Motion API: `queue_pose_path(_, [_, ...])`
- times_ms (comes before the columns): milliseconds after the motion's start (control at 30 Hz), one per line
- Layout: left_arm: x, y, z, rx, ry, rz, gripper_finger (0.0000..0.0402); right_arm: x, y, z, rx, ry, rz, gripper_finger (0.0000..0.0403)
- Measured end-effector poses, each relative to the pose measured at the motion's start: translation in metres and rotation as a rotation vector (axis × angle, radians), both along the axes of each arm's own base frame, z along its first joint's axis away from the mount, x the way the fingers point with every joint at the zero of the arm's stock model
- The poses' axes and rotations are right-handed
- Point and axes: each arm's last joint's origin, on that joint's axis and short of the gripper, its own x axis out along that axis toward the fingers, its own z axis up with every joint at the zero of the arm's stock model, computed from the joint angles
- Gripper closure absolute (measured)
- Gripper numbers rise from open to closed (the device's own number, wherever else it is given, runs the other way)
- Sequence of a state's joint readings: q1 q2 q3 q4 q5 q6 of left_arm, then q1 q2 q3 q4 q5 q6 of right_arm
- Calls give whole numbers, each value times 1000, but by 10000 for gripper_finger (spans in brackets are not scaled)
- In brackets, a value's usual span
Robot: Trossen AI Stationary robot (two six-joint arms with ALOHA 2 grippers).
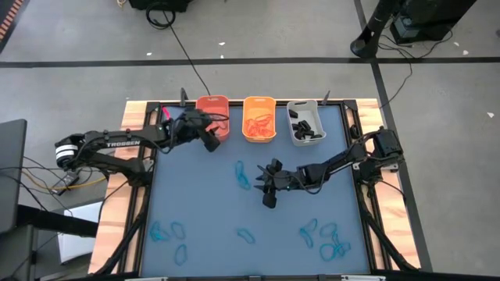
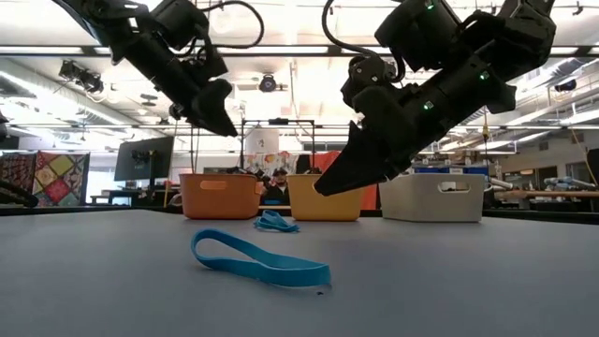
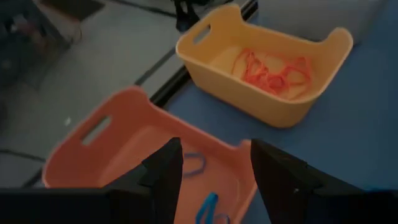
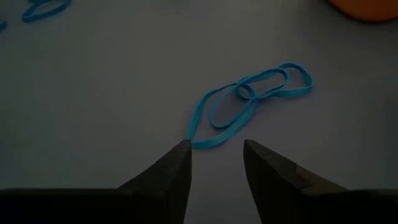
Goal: Sort rubber bands into baskets
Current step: Put the blue rubber band into the orange bin
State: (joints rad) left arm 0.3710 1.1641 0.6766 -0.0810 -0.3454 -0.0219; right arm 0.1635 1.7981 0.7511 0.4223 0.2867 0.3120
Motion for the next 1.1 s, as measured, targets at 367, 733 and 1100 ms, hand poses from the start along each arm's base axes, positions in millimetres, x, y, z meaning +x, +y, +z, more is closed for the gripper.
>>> queue_pose_path(367, [1, 1, -4, 36, 26, -22, 208, -5, 0, -6, -20, 70, -9, 245])
queue_pose_path(733, [6, 2, -14, 33, 85, -35, 208, -10, -8, -11, -79, 106, -74, 245])
queue_pose_path(1100, [4, 3, -17, 48, 124, 11, 208, -10, -8, -11, -84, 115, -71, 245])
